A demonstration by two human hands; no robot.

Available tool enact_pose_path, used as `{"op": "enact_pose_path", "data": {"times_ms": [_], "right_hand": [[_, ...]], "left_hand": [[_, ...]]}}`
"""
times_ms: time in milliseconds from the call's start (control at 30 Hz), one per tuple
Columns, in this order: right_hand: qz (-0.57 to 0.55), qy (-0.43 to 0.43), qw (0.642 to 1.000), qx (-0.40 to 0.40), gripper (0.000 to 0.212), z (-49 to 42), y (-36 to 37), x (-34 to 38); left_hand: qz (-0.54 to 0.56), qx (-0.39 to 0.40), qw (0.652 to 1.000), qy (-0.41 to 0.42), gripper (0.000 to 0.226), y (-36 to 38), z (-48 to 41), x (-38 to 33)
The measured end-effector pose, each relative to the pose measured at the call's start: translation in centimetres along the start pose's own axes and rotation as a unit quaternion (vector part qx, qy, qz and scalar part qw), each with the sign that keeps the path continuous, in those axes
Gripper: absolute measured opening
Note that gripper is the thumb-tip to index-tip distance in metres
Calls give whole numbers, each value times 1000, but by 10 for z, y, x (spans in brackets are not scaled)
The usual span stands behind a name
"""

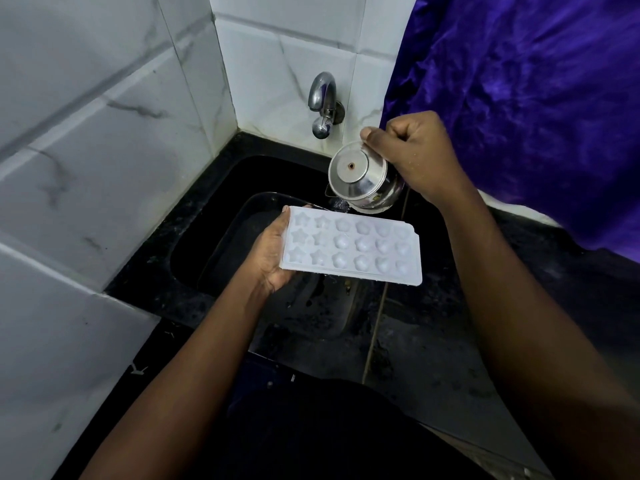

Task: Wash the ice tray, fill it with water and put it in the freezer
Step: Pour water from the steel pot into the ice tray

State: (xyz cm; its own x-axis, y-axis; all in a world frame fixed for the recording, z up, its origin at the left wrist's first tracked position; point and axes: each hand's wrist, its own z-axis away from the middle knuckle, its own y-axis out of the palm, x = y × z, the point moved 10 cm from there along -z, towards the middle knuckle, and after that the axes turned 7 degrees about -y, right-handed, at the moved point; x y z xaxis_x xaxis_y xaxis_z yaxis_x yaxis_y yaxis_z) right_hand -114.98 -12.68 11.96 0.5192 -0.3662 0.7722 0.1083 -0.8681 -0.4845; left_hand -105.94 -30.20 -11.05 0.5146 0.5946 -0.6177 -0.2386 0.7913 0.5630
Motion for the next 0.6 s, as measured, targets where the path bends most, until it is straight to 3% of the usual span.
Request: {"op": "enact_pose_path", "data": {"times_ms": [233, 600], "right_hand": [[110, -9, 992, 61, 59, 8, 15, 0], [156, -26, 984, 77, 59, 6, 22, 2]], "left_hand": [[1, 27, 1000, -2, 59, 6, 2, -3], [-2, 14, 1000, 3, 57, 6, 3, -6]]}}
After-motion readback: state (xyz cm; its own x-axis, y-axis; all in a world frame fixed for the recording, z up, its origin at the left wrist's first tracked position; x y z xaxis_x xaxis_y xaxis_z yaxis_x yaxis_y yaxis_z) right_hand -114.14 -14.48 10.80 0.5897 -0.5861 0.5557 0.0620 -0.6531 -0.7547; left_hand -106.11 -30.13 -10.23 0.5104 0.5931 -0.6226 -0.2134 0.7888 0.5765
